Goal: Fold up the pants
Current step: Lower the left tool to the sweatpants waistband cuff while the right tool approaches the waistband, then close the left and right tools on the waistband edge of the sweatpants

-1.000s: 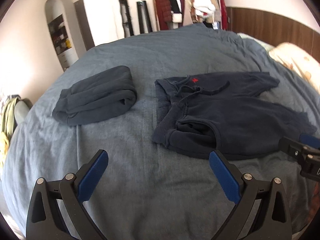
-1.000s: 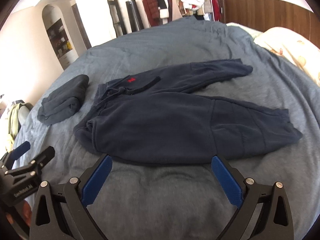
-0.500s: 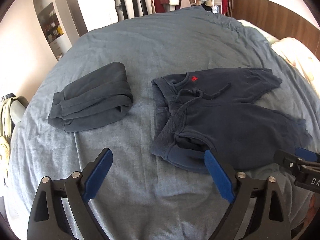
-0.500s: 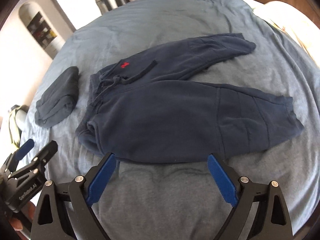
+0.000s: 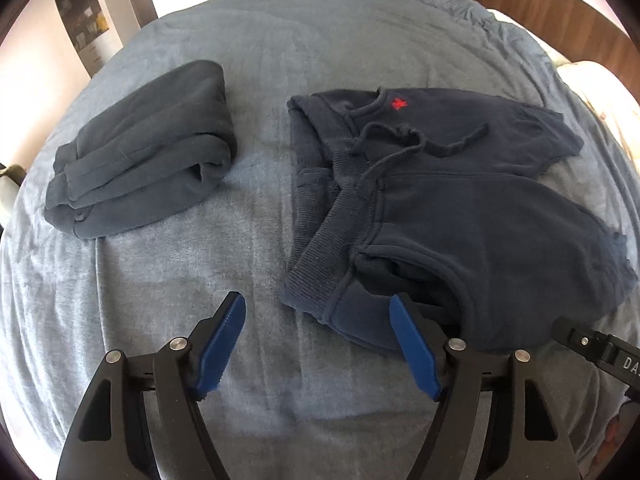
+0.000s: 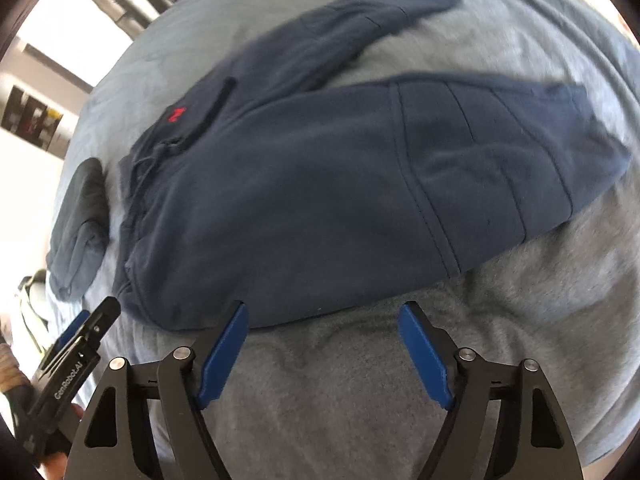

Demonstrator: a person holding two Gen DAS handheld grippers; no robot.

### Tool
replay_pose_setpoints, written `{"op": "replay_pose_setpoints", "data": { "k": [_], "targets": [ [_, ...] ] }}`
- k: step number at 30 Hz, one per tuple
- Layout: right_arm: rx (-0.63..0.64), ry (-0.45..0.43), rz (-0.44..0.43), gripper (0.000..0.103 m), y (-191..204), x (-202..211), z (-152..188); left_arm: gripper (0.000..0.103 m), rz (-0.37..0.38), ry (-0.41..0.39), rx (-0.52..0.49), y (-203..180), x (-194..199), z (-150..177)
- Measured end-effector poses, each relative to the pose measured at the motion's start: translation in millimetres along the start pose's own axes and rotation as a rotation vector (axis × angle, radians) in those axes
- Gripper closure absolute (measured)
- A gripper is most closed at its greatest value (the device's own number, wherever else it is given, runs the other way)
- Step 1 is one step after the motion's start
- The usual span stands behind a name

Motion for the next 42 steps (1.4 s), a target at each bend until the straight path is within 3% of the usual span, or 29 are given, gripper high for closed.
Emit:
{"op": "replay_pose_setpoints", "data": {
  "k": [9, 14, 20, 24, 30, 42],
  "targets": [
    [-0.048, 0.029, -0.011, 0.036, -9.2, -14.7, -3.8, 0.037, 0.058, 0.141, 0.066, -10.2, -32.3, 10.6],
    [-0.047, 0.040, -0.013, 0.044, -5.9, -19.5, -12.0, 0.052, 0.077, 0.162, 0.046, -15.6, -36.5, 11.4],
    [-0.023, 0.057, -0.008, 0.076, -2.4, -15.2, -21.3, 0.069, 0.066, 0.157, -0.004, -14.1, -21.3, 10.0],
    [0.012, 0.052, -0.017, 0.088, 7.8, -2.2, -32.9, 0.077, 0.079, 0.167, 0.001, -10.7, -7.4, 6.8],
    [0.051, 0.036, -0.027, 0.093, 28.3, 18.0, -50.2, 0.083, 0.090, 0.169, 0.029, -0.4, 14.7, -3.5],
    [0.057, 0.006, -0.037, 0.093, 38.1, 66.9, -71.4, 0.090, 0.116, 0.201, 0.105, 9.2, 48.2, -30.9]
  ]
}}
Point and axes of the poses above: each gripper's, at about its wrist camera, not at the fingertips, and x roughly against the way its jaws point, y to its left, z to its underside, the point moved 10 cm from there along -x, roughly the way its jaws point, and after that the axes turned 15 degrees about -z, right-handed, at the moved point
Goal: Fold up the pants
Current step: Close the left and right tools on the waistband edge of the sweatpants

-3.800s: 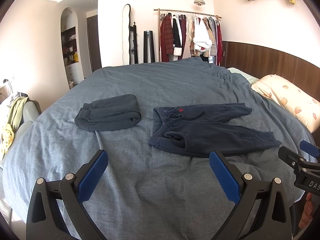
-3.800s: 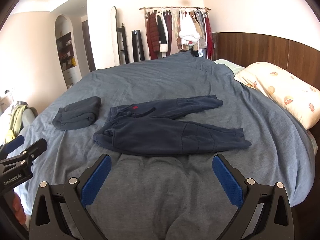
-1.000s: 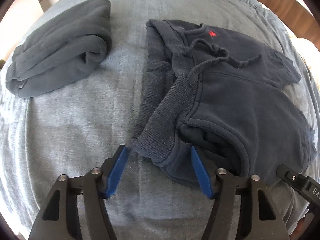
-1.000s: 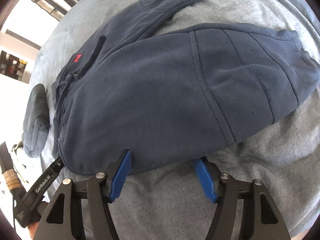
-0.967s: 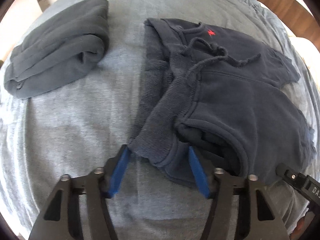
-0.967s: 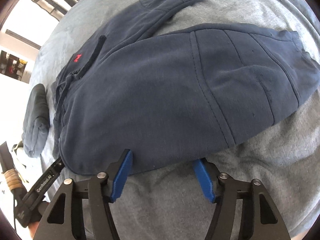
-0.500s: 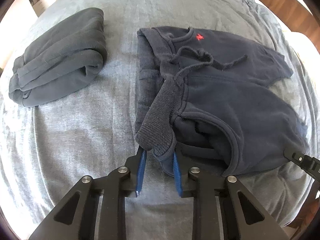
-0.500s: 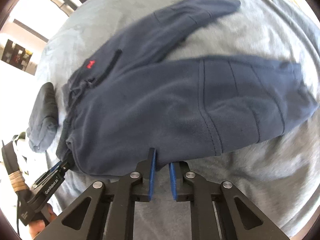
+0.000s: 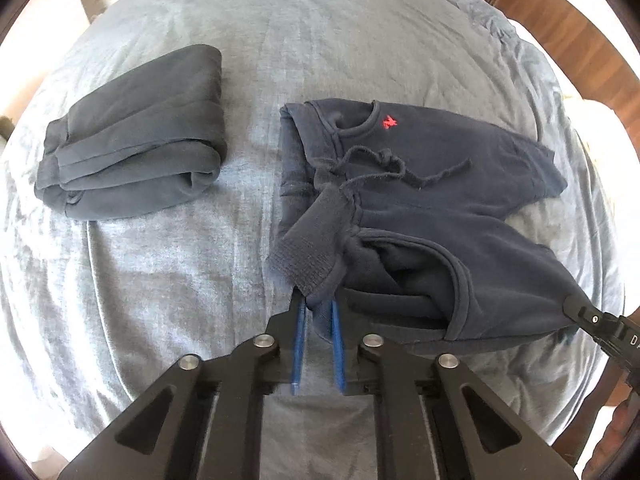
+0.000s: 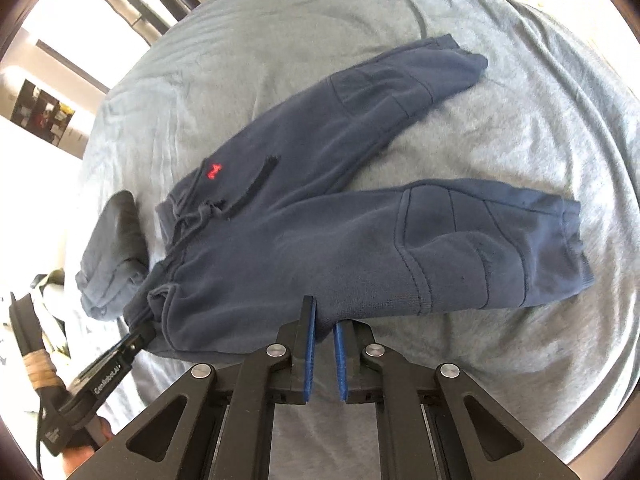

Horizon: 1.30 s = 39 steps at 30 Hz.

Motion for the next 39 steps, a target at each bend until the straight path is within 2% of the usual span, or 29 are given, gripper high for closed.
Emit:
{"op": "replay_pose_setpoints", "data": {
  "k": [3, 9, 15, 19, 30, 39],
  "targets": [
    [-0.002, -0.004, 0.002, 0.093, 5.9, 3.8, -6.4, 0.090, 0.015, 0.021, 0.035, -1.5, 3.6, -5.7],
    [0.029, -0.022, -0.005, 0.093, 21.0, 6.6, -33.0, 0.091, 0.019, 0.009, 0.043, -3.7, 13.5, -25.4],
    [0.054, -0.028, -0.003, 0.093, 29.4, -2.3, -66.0, 0.090, 0.033, 0.061, 0.068, -6.3, 8.7, -44.6],
    [0.071, -0.027, -0.001, 0.093, 32.7, -14.3, -88.9, 0.090, 0.039, 0.073, 0.082, -9.9, 2.9, -59.7],
    [0.065, -0.019, -0.001, 0.093, 24.8, -65.2, -144.0, 0.090, 0.025, 0.040, 0.097, -23.6, -35.2, -123.1],
    [0.071, 0.000, 0.010, 0.093, 14.9, -114.0, -176.5, 0.087, 0.031, 0.052, 0.091, -30.7, -71.1, -147.2]
  ]
}}
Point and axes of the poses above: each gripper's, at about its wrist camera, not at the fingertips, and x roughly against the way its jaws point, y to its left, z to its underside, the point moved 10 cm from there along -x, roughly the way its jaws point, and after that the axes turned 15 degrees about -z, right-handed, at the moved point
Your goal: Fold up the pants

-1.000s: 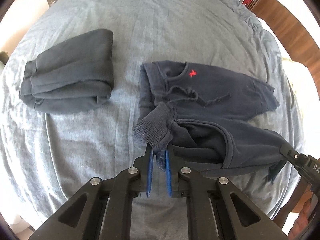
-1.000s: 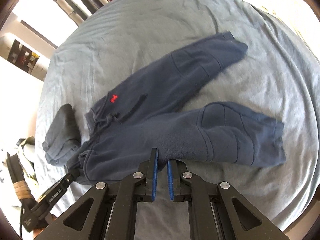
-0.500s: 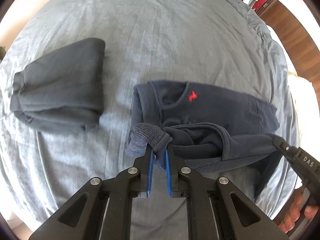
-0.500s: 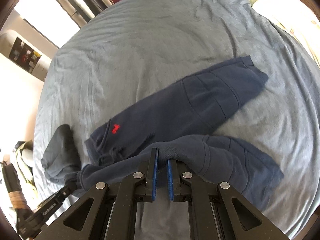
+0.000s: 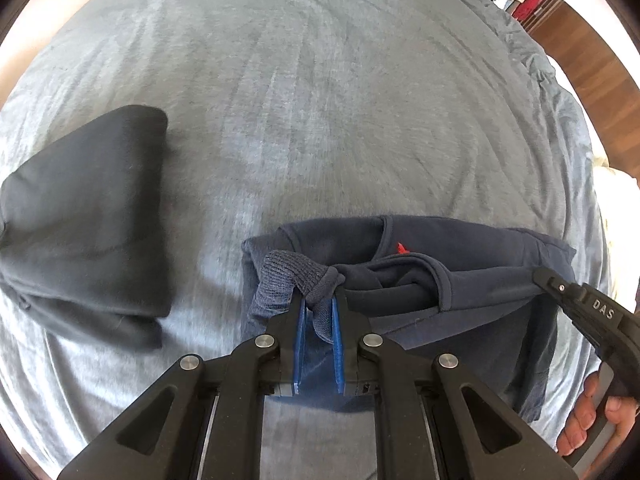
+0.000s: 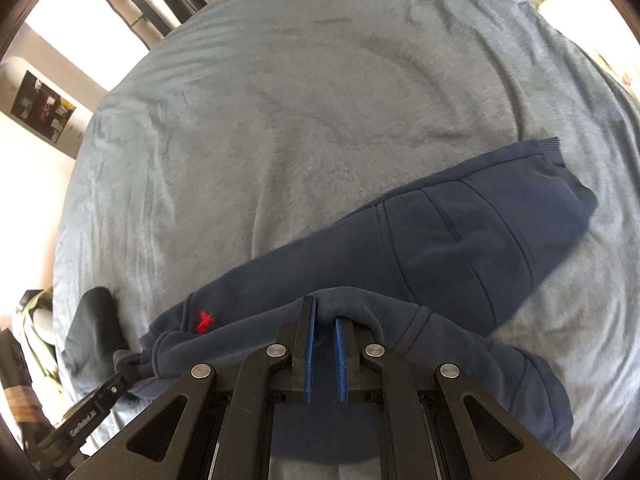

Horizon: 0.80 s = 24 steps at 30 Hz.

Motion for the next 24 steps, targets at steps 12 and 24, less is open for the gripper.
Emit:
{"op": "replay_pose_setpoints", "data": {
  "k": [12, 24],
  "targets": [
    [-0.045, 0.068, 0.012, 0.089, -12.2, -44.0, -24.4, 0.083, 0.026, -0.003, -0.024, -7.3, -16.3, -20.0],
    [-0.054, 0.128, 0.032, 0.081, -12.8, -50.1, -33.4, 0.025, -0.146, -0.120, -0.230, 6.0, 25.8, -33.3]
  ]
}}
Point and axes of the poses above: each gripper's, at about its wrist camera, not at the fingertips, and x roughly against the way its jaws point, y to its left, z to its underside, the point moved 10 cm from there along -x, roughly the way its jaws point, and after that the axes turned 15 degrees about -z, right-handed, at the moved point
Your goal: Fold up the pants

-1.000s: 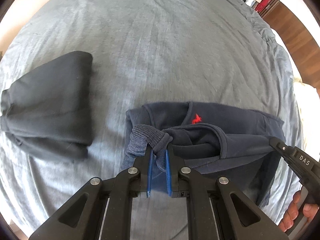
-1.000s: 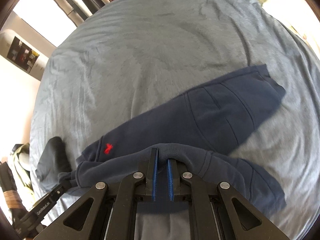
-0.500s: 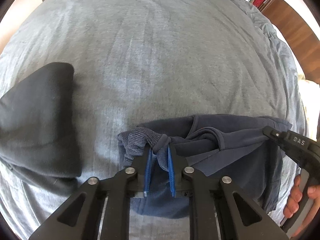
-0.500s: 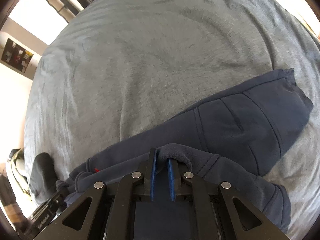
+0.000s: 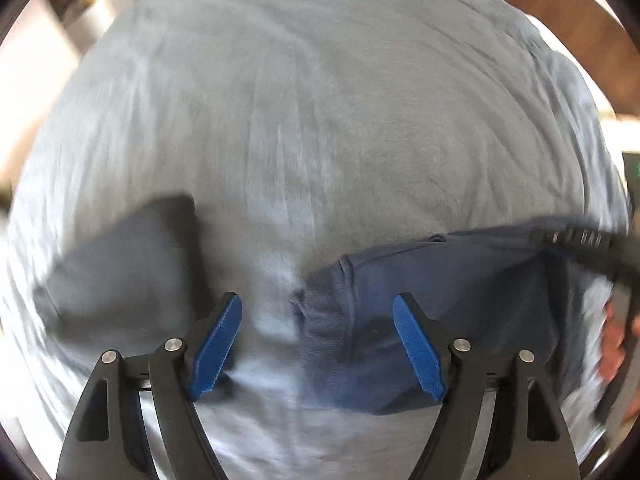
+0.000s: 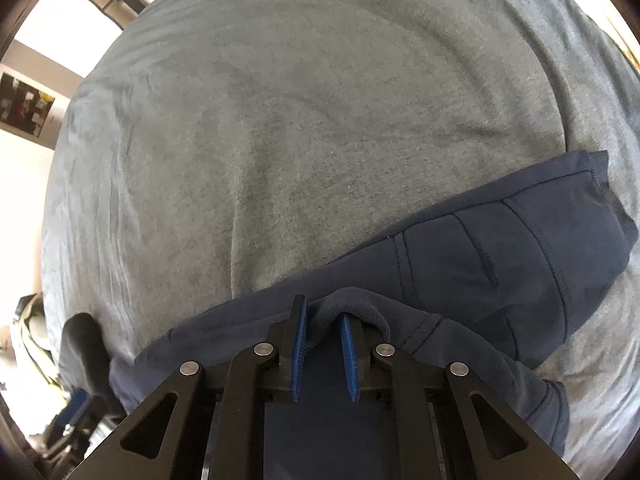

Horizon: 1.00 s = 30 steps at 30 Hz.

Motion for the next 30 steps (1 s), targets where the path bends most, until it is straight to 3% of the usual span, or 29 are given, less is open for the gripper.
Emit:
{"op": "replay_pose_setpoints", "data": {
  "k": [4, 7, 14, 16, 18, 20, 23, 25, 30],
  "targets": [
    [0.043, -0.007, 0.014, 0.077, 4.9, 6.3, -4.7, 0.025, 0.000, -0.064, -0.168, -11.4, -14.7, -8.0],
    [0.064, -0.009, 0.034, 0.077, -0.7, 1.2, -11.4, 0.026, 0.014, -0.037, -0.195, -20.5, -34.3, -10.1],
    [0.056, 0.059, 0.048, 0.075, -11.8, -22.2, -15.8, 0.029, -0.016, 0.045, -0.123, -21.6, -75.2, 1.4],
    [0.070, 0.057, 0.047, 0.069, -9.0, -21.9, -14.6, 0.046, 0.021, 0.052, -0.085, -19.7, -77.1, 4.0],
    [0.091, 0.053, 0.043, 0.055, -0.5, -22.6, -12.1, 0.055, 0.111, 0.065, -0.029, -20.4, -75.9, 5.9],
    [0.119, 0.047, 0.045, 0.049, 9.0, -23.3, -10.2, 0.055, 0.136, 0.037, -0.012, -15.9, -70.7, 1.7],
    [0.145, 0.024, 0.049, 0.049, 20.7, -21.0, -8.1, 0.047, 0.141, -0.002, -0.024, -8.2, -65.2, -5.2],
    [0.151, 0.013, 0.052, 0.049, 21.2, -18.3, -9.1, 0.047, 0.145, -0.020, -0.036, -7.1, -66.1, -9.9],
    [0.171, -0.020, 0.071, 0.049, 21.1, -10.6, -7.4, 0.046, 0.220, 0.022, -0.004, -14.2, -80.9, -15.0]
  ]
}}
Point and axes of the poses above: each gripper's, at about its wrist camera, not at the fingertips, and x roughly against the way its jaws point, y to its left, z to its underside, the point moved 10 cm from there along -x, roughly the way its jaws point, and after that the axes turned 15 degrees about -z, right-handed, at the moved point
